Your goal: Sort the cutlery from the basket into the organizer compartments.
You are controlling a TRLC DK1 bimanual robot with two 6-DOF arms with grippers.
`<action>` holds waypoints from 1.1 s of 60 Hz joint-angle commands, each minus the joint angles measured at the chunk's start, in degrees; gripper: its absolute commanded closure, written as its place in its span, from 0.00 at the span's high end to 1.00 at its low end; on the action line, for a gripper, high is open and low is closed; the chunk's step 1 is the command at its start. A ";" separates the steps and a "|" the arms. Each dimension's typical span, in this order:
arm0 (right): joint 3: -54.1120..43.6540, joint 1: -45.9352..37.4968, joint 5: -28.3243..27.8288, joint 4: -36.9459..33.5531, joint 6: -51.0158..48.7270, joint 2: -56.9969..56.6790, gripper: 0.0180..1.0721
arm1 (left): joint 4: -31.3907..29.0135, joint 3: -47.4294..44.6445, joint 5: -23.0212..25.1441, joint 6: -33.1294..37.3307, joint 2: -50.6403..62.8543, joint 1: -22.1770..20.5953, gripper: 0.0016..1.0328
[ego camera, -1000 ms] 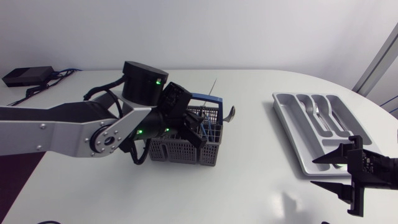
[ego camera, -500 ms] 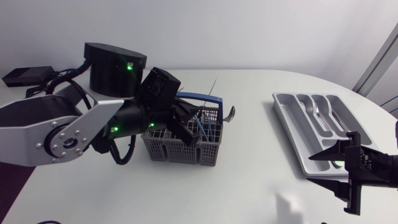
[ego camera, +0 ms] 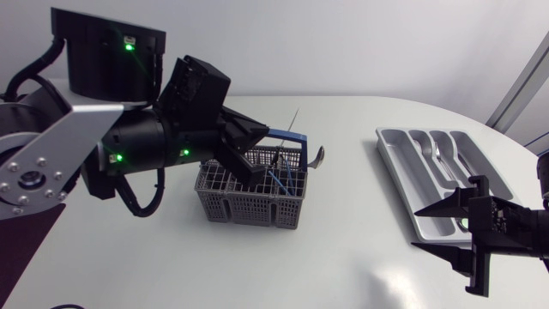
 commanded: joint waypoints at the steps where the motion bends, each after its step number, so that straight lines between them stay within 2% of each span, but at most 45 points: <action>1: -1.80 0.46 -0.60 -0.20 1.79 -0.52 0.65 | -0.38 -0.83 1.22 1.82 1.32 0.63 0.14; 5: -1.71 0.73 -0.60 -0.20 2.40 -0.96 0.65 | -0.47 -0.92 2.01 3.05 2.91 1.51 0.24; 13: -1.89 1.34 -0.60 -0.20 3.02 -1.49 0.65 | -1.52 -0.39 3.68 5.07 6.25 2.30 0.35; 16: -2.06 1.43 -0.51 -0.11 3.02 -1.49 0.65 | -5.30 1.89 3.68 8.06 8.88 2.56 0.41; 20: -2.59 1.52 -0.51 0.24 3.02 -1.49 0.65 | -6.97 3.21 3.77 8.94 9.50 3.27 0.45; 24: -2.94 1.43 -0.42 0.59 2.84 -1.40 0.66 | -12.95 7.17 3.77 11.22 10.90 3.71 0.50; 31: -3.12 1.52 -0.34 1.03 2.75 -1.22 0.67 | -19.01 11.74 3.77 12.54 12.75 3.71 0.50; 44: -3.29 1.52 -0.34 1.12 2.49 -1.13 0.67 | -26.57 17.54 3.25 11.75 16.09 2.13 0.50; 66: -3.21 1.52 -0.42 1.12 2.49 -1.13 0.67 | -30.70 21.41 -1.41 11.40 20.13 0.10 0.50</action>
